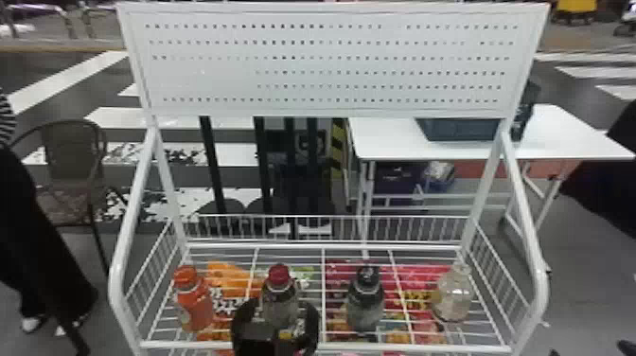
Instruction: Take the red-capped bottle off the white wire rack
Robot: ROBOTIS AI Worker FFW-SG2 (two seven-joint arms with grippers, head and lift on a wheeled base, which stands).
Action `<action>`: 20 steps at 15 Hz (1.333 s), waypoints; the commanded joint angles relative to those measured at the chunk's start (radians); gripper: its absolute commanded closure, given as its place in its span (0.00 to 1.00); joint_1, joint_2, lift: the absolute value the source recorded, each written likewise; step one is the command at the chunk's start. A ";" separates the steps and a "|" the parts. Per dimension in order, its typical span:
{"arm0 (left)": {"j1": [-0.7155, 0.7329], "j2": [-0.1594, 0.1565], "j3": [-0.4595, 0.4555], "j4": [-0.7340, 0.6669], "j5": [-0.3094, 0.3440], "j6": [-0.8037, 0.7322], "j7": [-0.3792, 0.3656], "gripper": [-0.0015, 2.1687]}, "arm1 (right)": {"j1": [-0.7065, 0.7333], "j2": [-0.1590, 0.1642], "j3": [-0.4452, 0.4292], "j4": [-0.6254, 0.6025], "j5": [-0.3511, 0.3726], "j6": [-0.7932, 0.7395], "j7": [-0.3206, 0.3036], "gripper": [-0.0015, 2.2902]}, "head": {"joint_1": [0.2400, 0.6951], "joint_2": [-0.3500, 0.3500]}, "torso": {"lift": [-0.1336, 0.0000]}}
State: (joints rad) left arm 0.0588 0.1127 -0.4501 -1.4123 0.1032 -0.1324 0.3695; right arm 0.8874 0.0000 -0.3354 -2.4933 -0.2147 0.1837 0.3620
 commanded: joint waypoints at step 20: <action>0.197 0.101 0.087 -0.600 0.046 0.436 -0.037 0.83 | -0.048 0.001 0.021 -0.006 0.028 0.070 0.009 0.06 | 0.57 0.50 | 1.00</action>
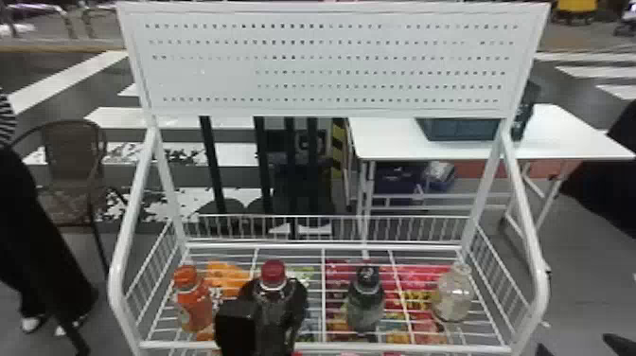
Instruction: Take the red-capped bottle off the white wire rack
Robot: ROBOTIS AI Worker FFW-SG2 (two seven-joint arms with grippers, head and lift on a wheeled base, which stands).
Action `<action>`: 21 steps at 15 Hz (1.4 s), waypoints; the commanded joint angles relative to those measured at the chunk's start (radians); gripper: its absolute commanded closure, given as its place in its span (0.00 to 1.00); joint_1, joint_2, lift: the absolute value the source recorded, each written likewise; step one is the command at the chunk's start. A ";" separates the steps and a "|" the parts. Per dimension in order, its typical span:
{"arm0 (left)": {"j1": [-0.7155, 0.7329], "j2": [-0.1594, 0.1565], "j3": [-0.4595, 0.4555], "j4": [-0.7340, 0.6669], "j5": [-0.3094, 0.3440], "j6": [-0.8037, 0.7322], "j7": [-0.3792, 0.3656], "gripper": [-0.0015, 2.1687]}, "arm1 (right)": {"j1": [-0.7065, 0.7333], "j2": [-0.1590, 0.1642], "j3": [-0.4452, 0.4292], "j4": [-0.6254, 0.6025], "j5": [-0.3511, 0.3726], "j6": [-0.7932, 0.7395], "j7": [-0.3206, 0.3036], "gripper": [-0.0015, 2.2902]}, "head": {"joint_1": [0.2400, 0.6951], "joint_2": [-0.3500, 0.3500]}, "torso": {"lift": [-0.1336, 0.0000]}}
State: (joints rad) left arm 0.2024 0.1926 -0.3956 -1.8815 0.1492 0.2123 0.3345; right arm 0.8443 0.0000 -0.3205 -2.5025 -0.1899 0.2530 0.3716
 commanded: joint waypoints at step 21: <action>0.477 0.018 0.474 -0.547 0.059 0.026 -0.101 0.83 | -0.017 0.001 0.078 -0.021 0.049 0.041 0.001 0.06 | 0.57 0.50 | 1.00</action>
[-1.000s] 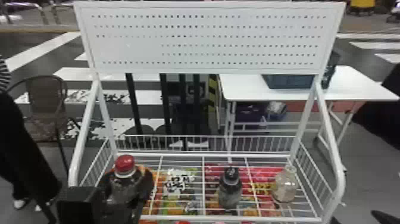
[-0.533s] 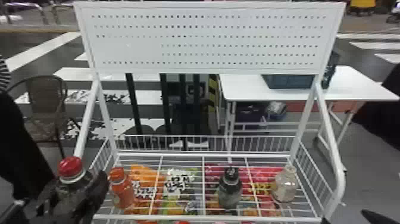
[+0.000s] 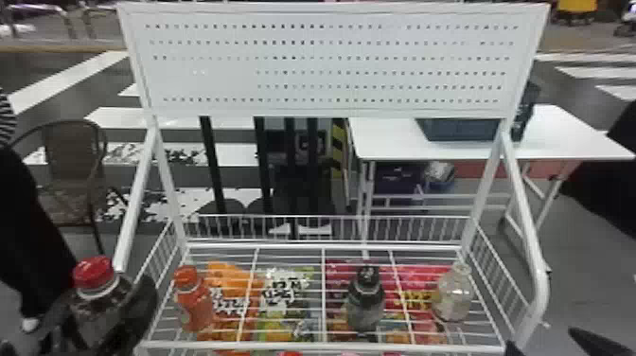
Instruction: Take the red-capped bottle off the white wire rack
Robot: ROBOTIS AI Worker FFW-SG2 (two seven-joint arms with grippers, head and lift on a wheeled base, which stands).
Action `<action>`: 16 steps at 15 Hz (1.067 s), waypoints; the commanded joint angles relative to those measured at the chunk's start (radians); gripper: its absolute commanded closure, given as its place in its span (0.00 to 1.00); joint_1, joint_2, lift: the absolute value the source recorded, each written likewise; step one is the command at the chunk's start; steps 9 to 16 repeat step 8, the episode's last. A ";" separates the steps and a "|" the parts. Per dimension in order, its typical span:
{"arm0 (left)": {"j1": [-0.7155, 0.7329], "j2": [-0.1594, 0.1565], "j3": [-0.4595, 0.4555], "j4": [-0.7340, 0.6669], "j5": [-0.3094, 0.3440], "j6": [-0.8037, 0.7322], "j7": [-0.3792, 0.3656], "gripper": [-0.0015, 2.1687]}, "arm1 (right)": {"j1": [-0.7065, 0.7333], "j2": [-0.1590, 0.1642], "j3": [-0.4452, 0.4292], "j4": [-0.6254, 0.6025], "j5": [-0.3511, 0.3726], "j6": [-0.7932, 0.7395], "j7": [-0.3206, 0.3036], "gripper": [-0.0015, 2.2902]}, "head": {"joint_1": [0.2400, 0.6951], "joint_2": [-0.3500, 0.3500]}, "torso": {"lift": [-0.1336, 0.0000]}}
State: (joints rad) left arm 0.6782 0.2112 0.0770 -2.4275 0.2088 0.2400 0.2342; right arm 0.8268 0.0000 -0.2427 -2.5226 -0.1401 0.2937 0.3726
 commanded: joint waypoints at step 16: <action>0.021 -0.006 0.001 0.002 -0.003 -0.047 -0.001 0.83 | -0.011 0.001 -0.006 -0.005 -0.009 -0.021 0.003 0.06 | 0.57 0.50 | 1.00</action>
